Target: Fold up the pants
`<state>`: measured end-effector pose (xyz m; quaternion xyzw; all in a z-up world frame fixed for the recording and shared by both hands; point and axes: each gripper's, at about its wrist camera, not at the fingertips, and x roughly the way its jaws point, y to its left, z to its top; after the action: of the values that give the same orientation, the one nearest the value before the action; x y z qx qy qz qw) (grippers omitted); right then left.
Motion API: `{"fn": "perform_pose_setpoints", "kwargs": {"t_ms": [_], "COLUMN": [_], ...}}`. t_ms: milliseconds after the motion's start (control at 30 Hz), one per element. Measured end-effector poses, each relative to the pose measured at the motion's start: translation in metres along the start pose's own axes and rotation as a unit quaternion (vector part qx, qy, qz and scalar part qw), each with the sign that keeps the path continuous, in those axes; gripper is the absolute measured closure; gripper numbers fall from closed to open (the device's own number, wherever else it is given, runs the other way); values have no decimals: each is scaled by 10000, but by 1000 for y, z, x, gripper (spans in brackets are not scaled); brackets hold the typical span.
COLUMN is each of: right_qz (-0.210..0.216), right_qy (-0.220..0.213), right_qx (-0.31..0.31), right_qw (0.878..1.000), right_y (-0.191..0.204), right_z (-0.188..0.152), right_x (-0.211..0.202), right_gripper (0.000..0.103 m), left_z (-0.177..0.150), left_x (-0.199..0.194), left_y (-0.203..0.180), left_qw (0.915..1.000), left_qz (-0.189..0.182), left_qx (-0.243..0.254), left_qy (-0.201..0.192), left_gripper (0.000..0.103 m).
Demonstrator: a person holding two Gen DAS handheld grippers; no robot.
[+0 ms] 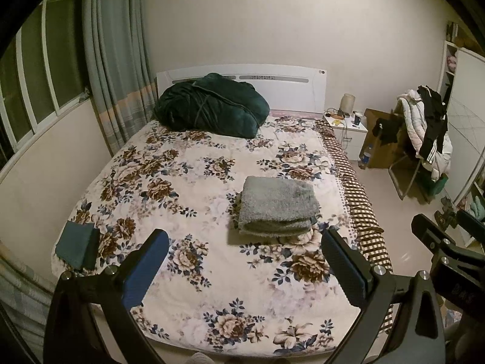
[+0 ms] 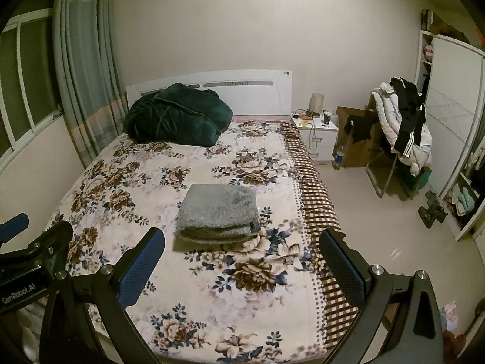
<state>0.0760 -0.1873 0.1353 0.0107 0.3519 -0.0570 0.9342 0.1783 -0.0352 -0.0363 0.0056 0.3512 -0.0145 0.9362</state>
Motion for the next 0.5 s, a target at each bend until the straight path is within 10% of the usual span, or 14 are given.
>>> {"fn": "perform_pose_setpoints", "kwargs": {"t_ms": [500], "right_qz": [-9], "right_qy": [33], "right_qx": [42], "right_qw": [10000], "right_y": [-7], "right_z": [-12], "right_x": [-5], "right_gripper": [0], "left_z": [-3], "left_x": [-5], "left_y": [-4], "left_qw": [10000], "left_qz": [46], "left_qx": [6], "left_qy": [-12], "left_gripper": [0]}}
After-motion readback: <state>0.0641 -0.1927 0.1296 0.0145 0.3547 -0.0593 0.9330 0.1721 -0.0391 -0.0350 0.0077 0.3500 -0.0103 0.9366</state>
